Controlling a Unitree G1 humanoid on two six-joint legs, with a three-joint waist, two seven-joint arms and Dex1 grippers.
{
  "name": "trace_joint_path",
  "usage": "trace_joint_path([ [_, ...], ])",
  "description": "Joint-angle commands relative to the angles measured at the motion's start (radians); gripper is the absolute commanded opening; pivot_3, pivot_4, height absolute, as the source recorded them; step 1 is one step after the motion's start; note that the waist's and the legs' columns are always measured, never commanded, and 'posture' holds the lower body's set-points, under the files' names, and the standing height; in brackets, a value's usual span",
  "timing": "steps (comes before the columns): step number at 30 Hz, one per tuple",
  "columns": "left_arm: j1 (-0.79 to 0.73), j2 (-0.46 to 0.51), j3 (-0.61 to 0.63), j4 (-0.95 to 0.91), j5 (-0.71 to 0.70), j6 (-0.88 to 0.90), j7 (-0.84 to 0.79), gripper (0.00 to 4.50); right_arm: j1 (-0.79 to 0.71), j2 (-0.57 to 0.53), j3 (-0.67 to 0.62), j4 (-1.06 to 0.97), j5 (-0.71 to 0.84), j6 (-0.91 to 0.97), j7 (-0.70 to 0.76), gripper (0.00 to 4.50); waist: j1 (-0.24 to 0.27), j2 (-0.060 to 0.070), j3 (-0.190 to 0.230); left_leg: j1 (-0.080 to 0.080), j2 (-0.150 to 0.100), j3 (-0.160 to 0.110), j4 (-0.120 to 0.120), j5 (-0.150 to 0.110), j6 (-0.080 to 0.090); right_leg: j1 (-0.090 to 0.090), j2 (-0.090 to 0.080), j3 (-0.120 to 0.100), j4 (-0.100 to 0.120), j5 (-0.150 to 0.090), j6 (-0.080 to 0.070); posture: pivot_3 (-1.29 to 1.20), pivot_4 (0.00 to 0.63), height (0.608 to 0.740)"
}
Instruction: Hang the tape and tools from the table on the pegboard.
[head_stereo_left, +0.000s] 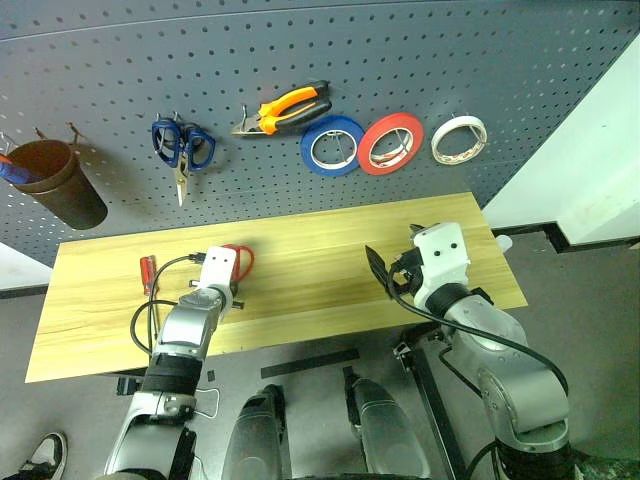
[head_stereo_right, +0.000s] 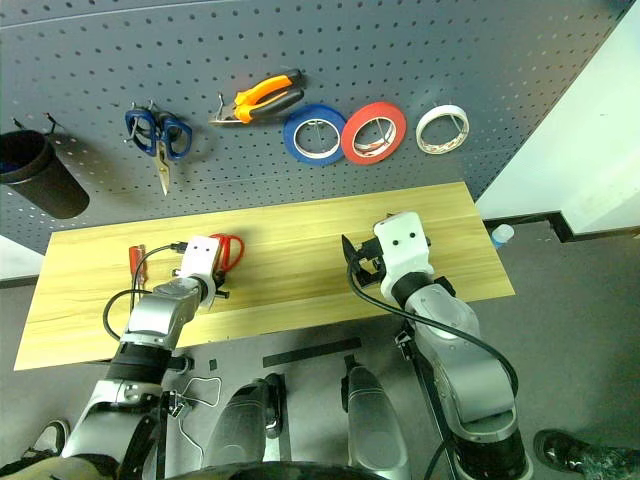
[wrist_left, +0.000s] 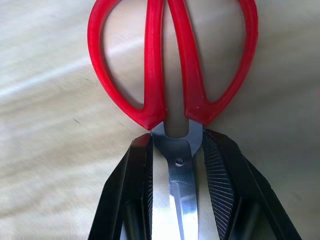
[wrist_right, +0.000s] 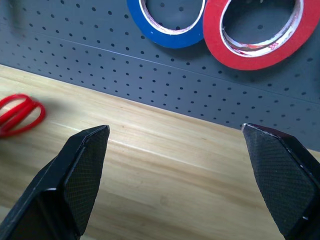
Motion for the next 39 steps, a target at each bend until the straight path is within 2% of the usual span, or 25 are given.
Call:
trace_joint_path([
  [1, 0.028, 0.007, -0.041, -0.138, 0.045, -0.004, 0.013, 1.08, -0.012, -0.004, -0.005, 0.006, -0.008, -0.047, 0.005, 4.50, 0.002, -0.001, 0.000, -0.003, 0.000, 0.000, 0.001, 0.000, 0.000, -0.002, 0.000, 0.000, 0.000, 0.001, 0.001, -0.03, 0.245, 0.721],
  [4, 0.042, 0.002, -0.091, -0.230, 0.083, -0.048, 0.023, 1.08, -0.023, -0.003, -0.007, 0.034, -0.011, -0.073, 0.009, 4.50, 0.009, -0.001, -0.001, -0.016, -0.001, 0.000, 0.005, 0.001, -0.001, -0.015, 0.000, 0.000, 0.005, 0.002, 0.003, -0.02, 0.226, 0.721],
  [14, 0.101, 0.011, -0.222, -0.299, 0.217, -0.375, 0.043, 1.08, -0.031, -0.050, -0.091, 0.089, 0.038, -0.157, 0.091, 4.50, 0.026, -0.006, -0.005, -0.015, -0.001, 0.000, 0.005, 0.001, -0.001, -0.015, 0.000, 0.000, 0.005, 0.003, 0.003, -0.02, 0.159, 0.721],
  [20, 0.158, 0.039, -0.252, -0.300, 0.302, -0.640, 0.074, 1.08, -0.054, -0.077, -0.123, 0.144, 0.024, -0.202, 0.100, 4.50, 0.025, -0.010, -0.022, -0.015, -0.001, 0.000, 0.006, 0.001, -0.001, -0.015, 0.000, 0.000, 0.007, 0.003, 0.003, -0.02, 0.134, 0.721],
  [22, 0.167, 0.066, -0.252, -0.307, 0.363, -0.787, 0.129, 1.08, -0.061, -0.075, -0.121, 0.158, 0.019, -0.212, 0.100, 4.50, 0.025, -0.010, -0.028, -0.015, -0.001, 0.001, 0.006, 0.001, -0.001, -0.015, 0.000, 0.000, 0.007, 0.004, 0.002, -0.02, 0.128, 0.721],
  [29, 0.214, 0.075, -0.124, -0.329, 0.401, -1.038, 0.266, 1.08, -0.077, -0.075, -0.112, 0.178, 0.011, -0.229, 0.100, 4.50, 0.026, -0.011, -0.050, -0.013, -0.001, 0.001, 0.008, 0.001, -0.001, -0.013, 0.000, 0.001, 0.007, 0.005, 0.003, -0.02, 0.128, 0.721],
  [35, 0.205, 0.064, -0.028, -0.293, 0.402, -1.063, 0.302, 1.08, -0.075, -0.087, -0.120, 0.179, 0.015, -0.230, 0.110, 4.50, 0.026, -0.010, -0.054, -0.013, -0.001, 0.001, 0.016, 0.001, -0.001, -0.010, 0.000, 0.001, 0.010, 0.007, 0.005, -0.02, 0.134, 0.721],
  [39, 0.174, 0.055, -0.011, -0.250, 0.408, -1.056, 0.293, 1.08, -0.072, -0.088, -0.119, 0.173, 0.015, -0.225, 0.111, 4.50, 0.026, -0.011, -0.055, -0.012, 0.000, 0.001, 0.023, 0.001, -0.001, -0.004, 0.000, 0.001, 0.010, 0.010, 0.005, -0.02, 0.138, 0.721],
])
